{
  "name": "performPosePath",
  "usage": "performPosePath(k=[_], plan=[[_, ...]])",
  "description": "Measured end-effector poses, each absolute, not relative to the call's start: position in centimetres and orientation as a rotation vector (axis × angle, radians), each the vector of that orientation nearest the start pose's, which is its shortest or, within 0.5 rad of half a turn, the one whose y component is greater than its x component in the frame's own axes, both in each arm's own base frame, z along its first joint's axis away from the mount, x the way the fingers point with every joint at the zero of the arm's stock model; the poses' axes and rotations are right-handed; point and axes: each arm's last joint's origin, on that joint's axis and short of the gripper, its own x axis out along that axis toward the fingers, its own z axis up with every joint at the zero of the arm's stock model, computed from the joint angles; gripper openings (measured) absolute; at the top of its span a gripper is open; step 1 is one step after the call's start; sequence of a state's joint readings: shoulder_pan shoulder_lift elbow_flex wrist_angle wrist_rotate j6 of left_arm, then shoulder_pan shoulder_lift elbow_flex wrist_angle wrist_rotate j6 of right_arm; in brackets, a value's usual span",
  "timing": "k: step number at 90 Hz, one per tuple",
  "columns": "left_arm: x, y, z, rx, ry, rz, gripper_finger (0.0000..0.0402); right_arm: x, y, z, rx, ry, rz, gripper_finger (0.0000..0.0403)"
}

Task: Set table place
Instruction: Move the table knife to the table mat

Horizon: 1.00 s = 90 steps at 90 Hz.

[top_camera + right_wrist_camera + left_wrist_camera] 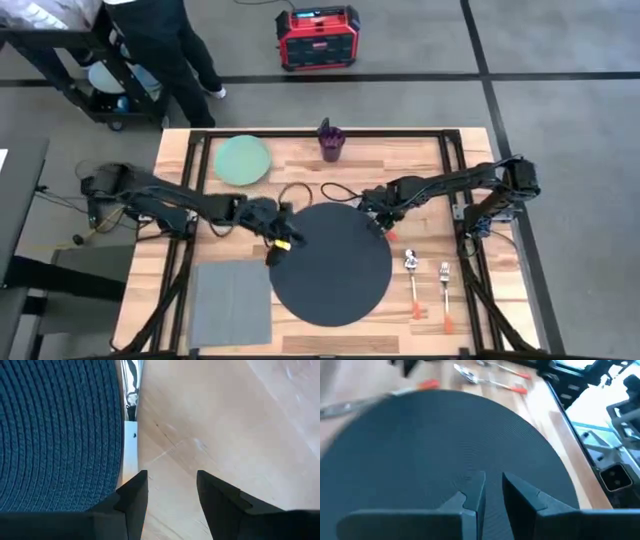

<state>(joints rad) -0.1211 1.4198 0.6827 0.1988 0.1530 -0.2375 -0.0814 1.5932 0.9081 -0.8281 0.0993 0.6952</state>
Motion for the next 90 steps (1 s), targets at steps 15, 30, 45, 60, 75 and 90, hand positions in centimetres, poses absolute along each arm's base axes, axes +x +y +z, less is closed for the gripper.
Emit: performPosePath(k=[15,30,45,60,75,90], plan=[[30.2,-5.4,17.2,-0.215,0.594,-0.243,0.0047,25.8,-2.4,16.3,0.554,1.4,-0.653,0.0157],[30.4,-6.2,12.8,-0.247,0.797,-0.232,0.0047,25.8,-2.3,16.3,0.563,1.407,-0.647,0.0157],[30.4,-7.4,10.8,-0.265,0.871,-0.249,0.0047,25.9,-2.2,16.3,0.593,1.411,-0.615,0.0157],[30.4,-7.6,10.7,-0.269,0.868,-0.253,0.0047,27.1,-2.0,16.4,0.659,1.321,-0.483,0.0157],[30.5,-7.1,10.7,-0.329,0.879,-0.218,0.0047,27.2,-2.3,16.5,0.642,1.303,-0.495,0.0157],[30.4,-7.1,10.7,-0.33,0.88,-0.214,0.0047,26.3,-3.6,16.3,0.579,1.368,-0.536,0.0158]])
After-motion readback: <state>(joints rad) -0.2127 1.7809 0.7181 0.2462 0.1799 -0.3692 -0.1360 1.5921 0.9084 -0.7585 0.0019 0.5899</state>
